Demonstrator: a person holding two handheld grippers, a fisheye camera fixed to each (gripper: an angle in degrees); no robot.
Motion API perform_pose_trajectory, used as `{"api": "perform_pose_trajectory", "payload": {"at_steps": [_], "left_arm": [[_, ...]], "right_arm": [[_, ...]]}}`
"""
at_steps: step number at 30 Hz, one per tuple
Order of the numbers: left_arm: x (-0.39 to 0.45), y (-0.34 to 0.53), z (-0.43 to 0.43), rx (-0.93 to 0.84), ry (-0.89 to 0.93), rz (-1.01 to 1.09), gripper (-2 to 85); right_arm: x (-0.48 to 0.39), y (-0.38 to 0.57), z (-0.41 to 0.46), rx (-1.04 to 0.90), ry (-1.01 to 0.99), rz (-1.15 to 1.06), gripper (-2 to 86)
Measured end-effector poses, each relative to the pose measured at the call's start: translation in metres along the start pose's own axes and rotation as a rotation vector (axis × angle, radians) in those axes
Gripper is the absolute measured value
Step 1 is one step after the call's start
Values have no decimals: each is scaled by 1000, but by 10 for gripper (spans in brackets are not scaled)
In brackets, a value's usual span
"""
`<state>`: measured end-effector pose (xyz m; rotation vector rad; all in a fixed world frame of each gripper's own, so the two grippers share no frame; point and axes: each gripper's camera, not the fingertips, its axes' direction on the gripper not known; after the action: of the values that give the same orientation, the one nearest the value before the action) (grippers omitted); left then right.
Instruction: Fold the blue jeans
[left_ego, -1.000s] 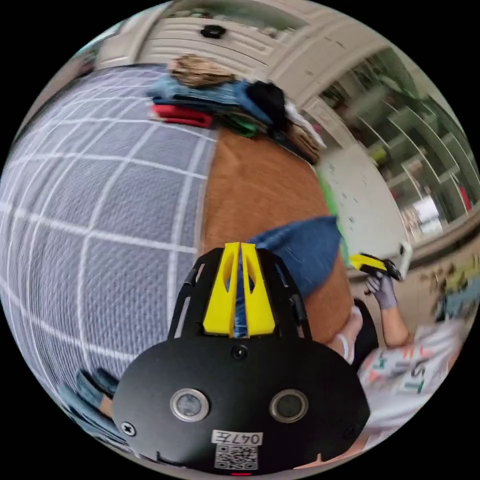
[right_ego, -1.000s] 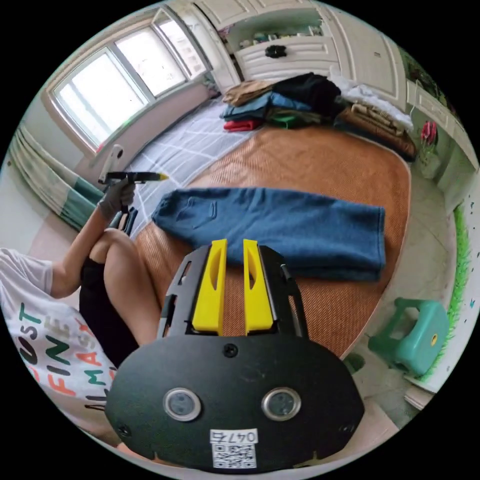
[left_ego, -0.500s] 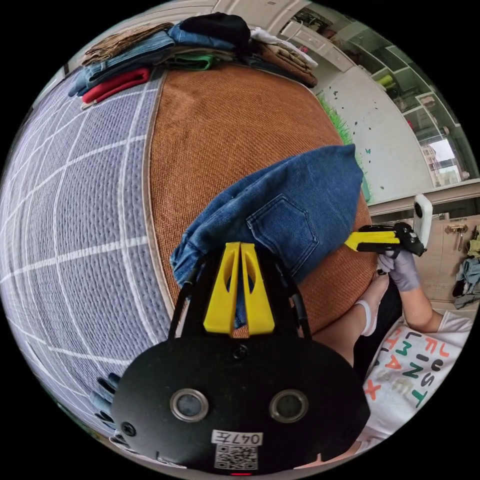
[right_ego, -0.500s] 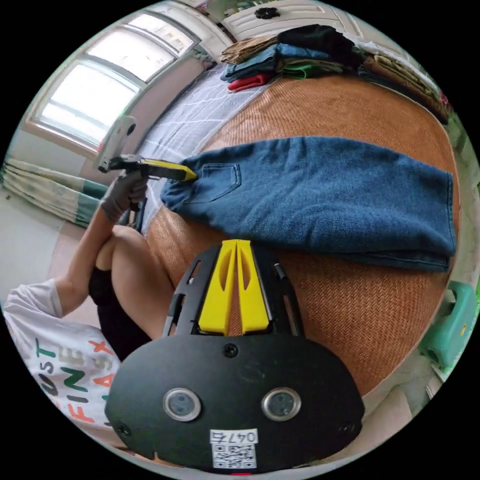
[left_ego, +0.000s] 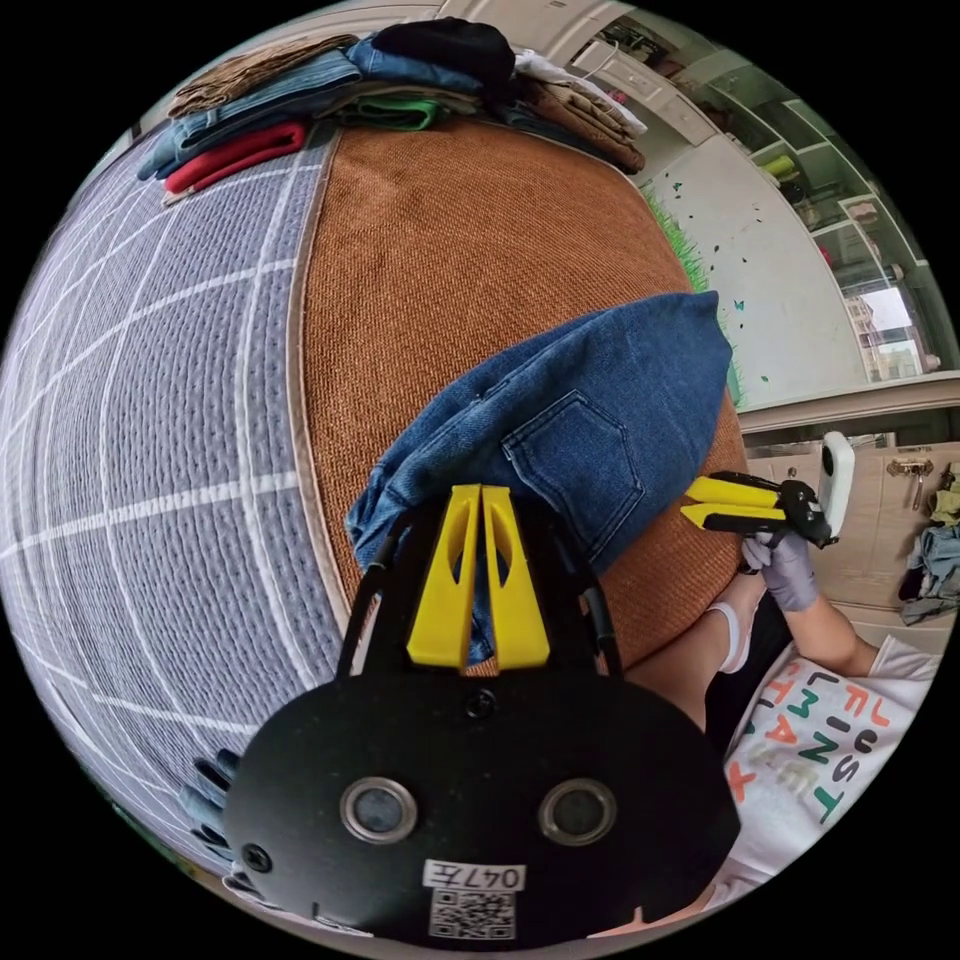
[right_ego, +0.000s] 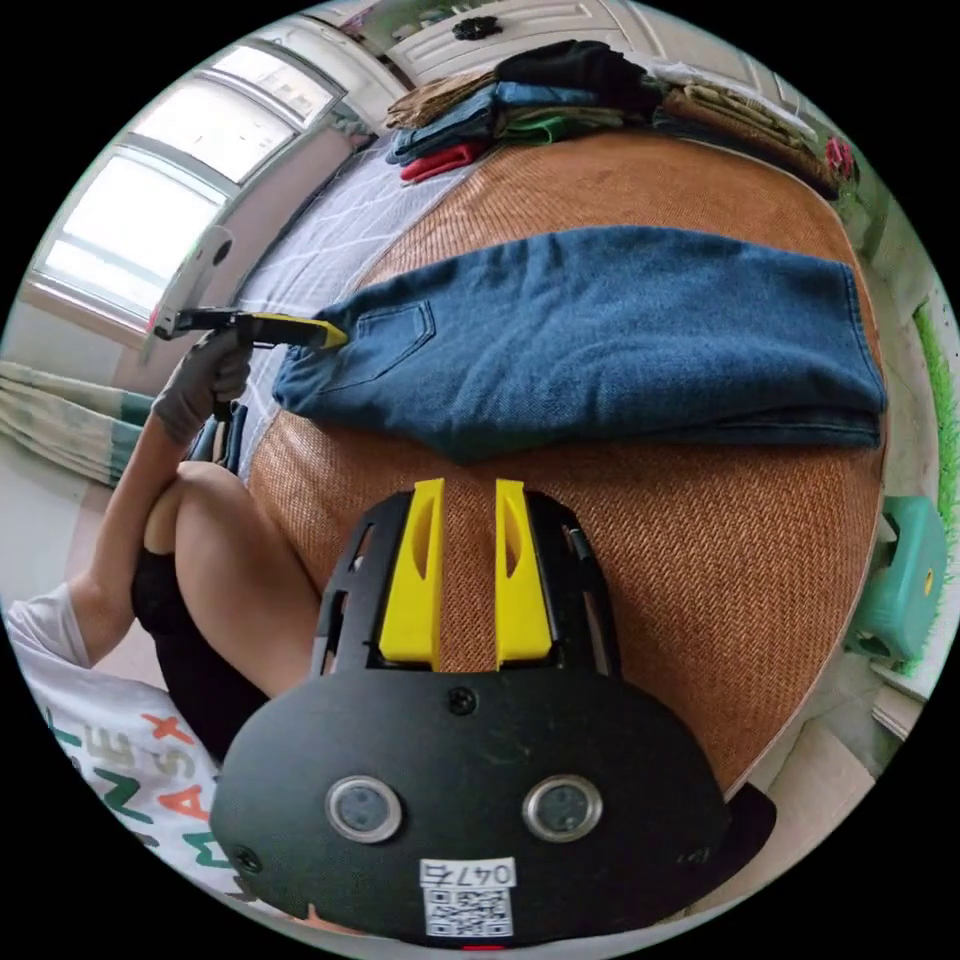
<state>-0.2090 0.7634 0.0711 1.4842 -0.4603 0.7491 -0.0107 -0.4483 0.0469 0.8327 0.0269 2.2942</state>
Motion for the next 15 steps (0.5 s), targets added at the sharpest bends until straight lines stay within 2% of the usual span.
{"api": "perform_pose_trajectory", "payload": {"at_steps": [2,8,13,15], "left_arm": [[-2,0,-5,8,8,-4,-10],[-5,-5,-20,11,12,-2,-10],[1,-10,-35,21,-14,26,-10],[2,-13,-39,23,-17,33,-10]], "right_arm": [[-1,-3,-2,60,-51,15,35],[9,-15,3,18,-66,78,0],[26,-24,-47,108,-286,129,-11],[27,-37,-58,99,-307,122,-11]]}}
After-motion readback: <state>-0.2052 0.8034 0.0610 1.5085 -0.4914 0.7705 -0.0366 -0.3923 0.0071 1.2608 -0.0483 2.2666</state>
